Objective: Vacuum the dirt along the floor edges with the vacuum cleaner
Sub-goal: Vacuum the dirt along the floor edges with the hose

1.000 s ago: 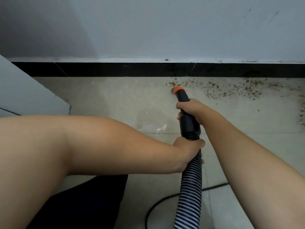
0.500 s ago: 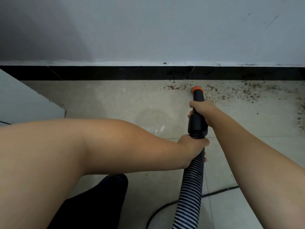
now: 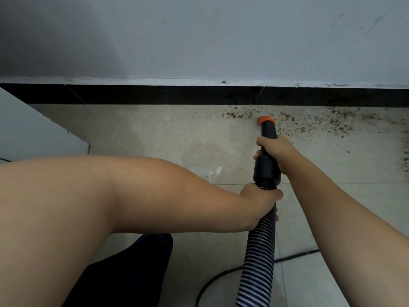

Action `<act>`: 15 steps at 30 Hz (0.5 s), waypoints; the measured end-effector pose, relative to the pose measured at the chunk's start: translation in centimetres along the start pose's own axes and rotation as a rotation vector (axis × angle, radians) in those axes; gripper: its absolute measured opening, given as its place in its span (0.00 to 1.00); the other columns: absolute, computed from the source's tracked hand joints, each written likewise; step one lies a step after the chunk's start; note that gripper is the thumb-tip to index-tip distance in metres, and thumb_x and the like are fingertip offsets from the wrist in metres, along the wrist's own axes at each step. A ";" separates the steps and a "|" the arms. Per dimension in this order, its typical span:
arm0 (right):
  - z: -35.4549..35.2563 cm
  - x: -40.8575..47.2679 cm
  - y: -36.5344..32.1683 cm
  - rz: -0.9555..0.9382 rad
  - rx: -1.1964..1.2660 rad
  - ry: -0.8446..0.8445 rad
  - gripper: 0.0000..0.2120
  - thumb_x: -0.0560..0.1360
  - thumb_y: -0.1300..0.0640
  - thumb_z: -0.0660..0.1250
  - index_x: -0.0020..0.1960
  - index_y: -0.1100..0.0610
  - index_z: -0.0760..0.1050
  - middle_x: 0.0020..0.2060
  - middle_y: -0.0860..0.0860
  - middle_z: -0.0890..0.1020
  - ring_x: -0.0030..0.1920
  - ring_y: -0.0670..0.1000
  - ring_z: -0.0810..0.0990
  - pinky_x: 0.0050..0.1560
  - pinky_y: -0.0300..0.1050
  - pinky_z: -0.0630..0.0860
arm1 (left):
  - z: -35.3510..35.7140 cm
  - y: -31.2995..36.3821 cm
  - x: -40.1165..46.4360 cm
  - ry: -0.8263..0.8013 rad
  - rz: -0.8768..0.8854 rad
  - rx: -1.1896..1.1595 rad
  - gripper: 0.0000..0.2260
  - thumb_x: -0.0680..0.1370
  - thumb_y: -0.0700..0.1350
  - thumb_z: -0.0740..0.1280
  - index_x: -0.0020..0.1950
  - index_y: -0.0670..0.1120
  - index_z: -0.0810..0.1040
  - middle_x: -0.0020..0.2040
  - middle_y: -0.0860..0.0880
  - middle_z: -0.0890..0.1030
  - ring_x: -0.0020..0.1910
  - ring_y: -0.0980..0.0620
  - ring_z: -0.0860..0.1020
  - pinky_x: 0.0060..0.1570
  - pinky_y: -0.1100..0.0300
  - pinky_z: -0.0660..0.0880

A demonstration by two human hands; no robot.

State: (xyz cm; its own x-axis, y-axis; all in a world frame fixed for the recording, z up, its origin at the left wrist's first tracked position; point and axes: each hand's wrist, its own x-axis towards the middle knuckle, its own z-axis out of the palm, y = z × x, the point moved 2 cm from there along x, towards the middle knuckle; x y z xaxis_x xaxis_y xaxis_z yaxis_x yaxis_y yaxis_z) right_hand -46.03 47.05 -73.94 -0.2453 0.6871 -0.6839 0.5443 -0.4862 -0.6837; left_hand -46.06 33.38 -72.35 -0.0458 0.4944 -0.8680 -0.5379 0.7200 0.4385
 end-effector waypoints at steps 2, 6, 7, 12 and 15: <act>0.3 0.1 0.0 -0.004 0.002 -0.011 0.15 0.74 0.62 0.66 0.58 0.61 0.67 0.33 0.57 0.77 0.27 0.53 0.79 0.27 0.43 0.77 | -0.2 0.0 0.1 0.015 0.002 -0.001 0.05 0.76 0.39 0.67 0.46 0.42 0.71 0.35 0.44 0.74 0.27 0.48 0.74 0.34 0.56 0.75; 0.7 0.2 -0.5 -0.008 -0.015 -0.047 0.15 0.75 0.62 0.65 0.59 0.61 0.66 0.34 0.57 0.77 0.29 0.53 0.79 0.27 0.42 0.77 | -0.5 0.3 0.1 0.033 0.014 -0.014 0.05 0.76 0.39 0.66 0.48 0.42 0.71 0.35 0.44 0.74 0.27 0.48 0.74 0.33 0.56 0.75; 0.9 0.2 -0.7 -0.011 -0.029 -0.063 0.15 0.75 0.62 0.65 0.59 0.61 0.66 0.34 0.57 0.77 0.28 0.52 0.79 0.25 0.41 0.76 | -0.4 0.3 0.0 0.046 0.023 -0.019 0.05 0.76 0.39 0.67 0.48 0.42 0.72 0.35 0.44 0.74 0.27 0.48 0.74 0.32 0.57 0.75; 2.0 0.2 -1.2 -0.019 -0.111 -0.150 0.12 0.75 0.61 0.66 0.55 0.59 0.67 0.34 0.56 0.78 0.26 0.50 0.80 0.26 0.40 0.77 | -0.3 0.1 0.2 0.145 0.173 0.081 0.08 0.77 0.40 0.65 0.40 0.44 0.69 0.33 0.44 0.74 0.27 0.48 0.73 0.28 0.60 0.74; 2.8 0.1 -1.2 -0.025 -0.130 -0.173 0.12 0.74 0.61 0.66 0.55 0.58 0.67 0.34 0.56 0.78 0.25 0.49 0.80 0.25 0.40 0.76 | -0.9 -0.2 0.1 0.160 0.168 0.055 0.08 0.77 0.40 0.65 0.39 0.44 0.69 0.34 0.44 0.74 0.28 0.48 0.73 0.27 0.61 0.74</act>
State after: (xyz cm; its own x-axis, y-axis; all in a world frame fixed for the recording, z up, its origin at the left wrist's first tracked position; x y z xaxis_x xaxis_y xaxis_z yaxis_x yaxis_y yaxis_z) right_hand -48.94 46.15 -73.89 -0.3883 0.5896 -0.7083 0.6324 -0.3886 -0.6701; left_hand -46.69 32.86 -72.73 -0.2660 0.5288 -0.8060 -0.4651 0.6619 0.5878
